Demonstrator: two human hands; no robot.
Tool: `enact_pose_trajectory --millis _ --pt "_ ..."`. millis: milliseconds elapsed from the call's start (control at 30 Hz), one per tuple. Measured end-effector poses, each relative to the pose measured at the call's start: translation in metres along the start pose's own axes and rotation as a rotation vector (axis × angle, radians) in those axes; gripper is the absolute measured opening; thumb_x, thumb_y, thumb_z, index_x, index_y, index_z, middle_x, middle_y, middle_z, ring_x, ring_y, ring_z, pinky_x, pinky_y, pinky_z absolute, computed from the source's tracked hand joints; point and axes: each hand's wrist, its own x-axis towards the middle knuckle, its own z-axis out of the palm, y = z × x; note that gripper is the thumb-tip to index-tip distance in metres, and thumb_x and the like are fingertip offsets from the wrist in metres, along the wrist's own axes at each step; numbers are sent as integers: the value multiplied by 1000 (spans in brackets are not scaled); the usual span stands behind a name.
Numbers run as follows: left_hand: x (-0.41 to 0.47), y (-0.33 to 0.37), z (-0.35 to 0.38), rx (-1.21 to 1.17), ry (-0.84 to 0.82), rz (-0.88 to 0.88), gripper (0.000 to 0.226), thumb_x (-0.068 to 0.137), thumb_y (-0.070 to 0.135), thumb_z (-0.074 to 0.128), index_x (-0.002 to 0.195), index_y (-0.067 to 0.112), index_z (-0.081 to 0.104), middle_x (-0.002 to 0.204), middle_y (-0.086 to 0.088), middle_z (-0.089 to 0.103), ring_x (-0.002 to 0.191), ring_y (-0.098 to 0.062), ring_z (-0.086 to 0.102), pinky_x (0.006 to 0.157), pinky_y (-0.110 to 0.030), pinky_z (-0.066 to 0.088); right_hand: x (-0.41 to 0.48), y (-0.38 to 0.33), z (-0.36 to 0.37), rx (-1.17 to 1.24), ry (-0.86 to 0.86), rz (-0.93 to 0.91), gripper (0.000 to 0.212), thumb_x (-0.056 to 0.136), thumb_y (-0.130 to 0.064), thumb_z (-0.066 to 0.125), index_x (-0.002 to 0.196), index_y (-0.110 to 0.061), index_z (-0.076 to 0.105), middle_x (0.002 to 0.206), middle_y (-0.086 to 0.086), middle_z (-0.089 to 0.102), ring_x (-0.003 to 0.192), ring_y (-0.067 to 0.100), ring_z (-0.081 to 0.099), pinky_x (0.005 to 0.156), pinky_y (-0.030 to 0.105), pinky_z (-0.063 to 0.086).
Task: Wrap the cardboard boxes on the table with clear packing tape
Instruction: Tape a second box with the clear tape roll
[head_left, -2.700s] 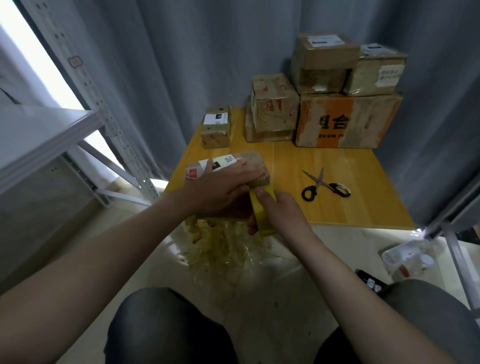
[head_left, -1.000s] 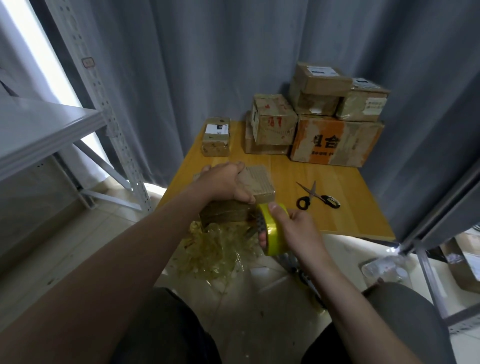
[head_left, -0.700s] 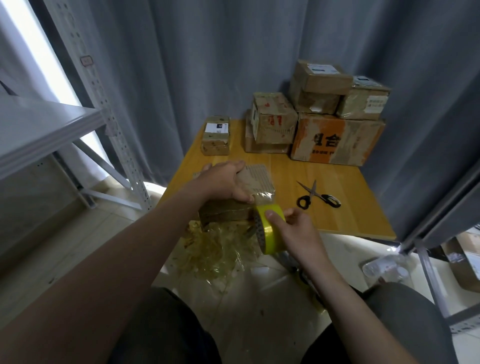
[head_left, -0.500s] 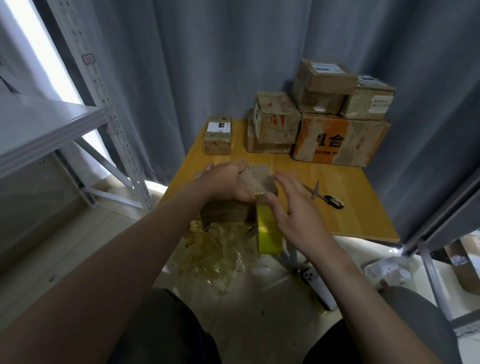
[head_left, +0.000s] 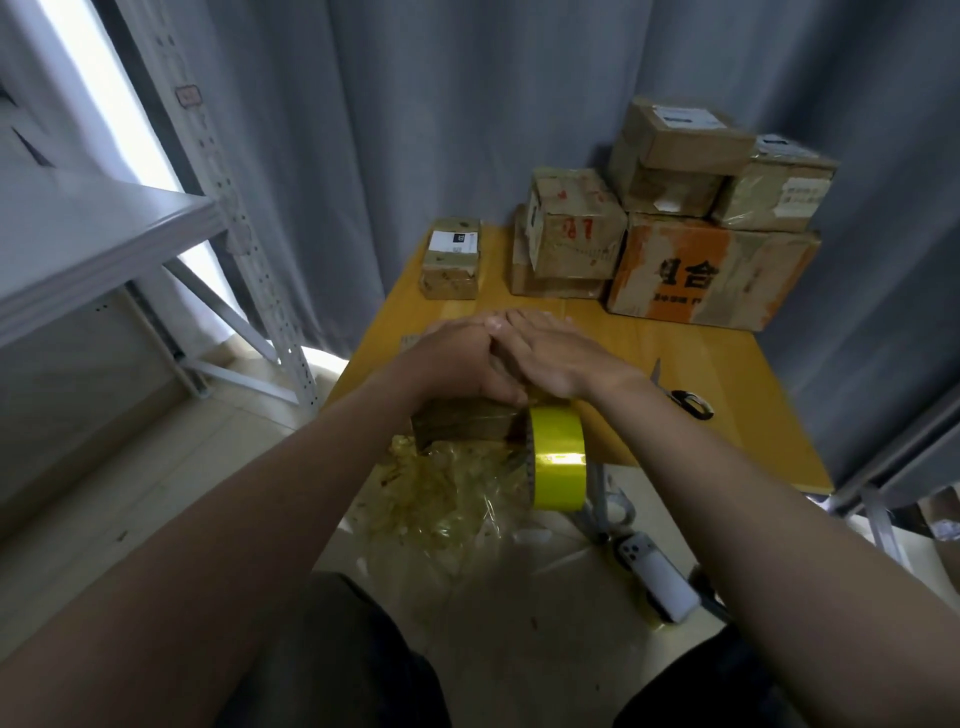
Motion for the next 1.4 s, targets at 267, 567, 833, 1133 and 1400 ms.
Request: enact_pose_trajectory --millis 267,567,833,1133,1400 --pt "2 -2 4 19 36 -42 70 59 59 80 119 30 61 117 12 65 113 -16 59 105 -48 41 -12 6 7 50 9 -35 74 105 -62 4 166 -20 2 173 -5 -8 158 10 -13 128 43 -8" --pt "4 5 2 149 -7 -111 115 73 61 82 162 14 26 164 -5 37 150 -25 35 124 -43 24 -77 13 31 187 68 -93 68 109 -55 28 166 -23 10 172 -12 -6 155 1 -13 130 38 0" --pt "-1 13 -2 110 10 -171 111 67 64 84 158 19 37 149 -1 52 135 -26 49 114 -48 35 -101 2 68 721 436 249 93 86 -58 74 155 -18 27 151 -5 34 141 14 33 114 33 35" --pt "21 18 -28 -140 -118 -238 85 71 63 82 141 20 61 136 5 62 121 -20 58 94 -33 47 -142 13 44 1197 535 118 20 102 -26 62 92 -11 70 61 -15 70 60 -4 64 58 12 47" --pt "34 10 -32 -118 -294 -197 31 97 55 63 92 27 72 91 7 70 89 -13 67 75 -24 50 -106 13 14 1094 591 -131 11 100 -9 64 106 -17 70 83 -11 75 79 5 69 69 19 52"
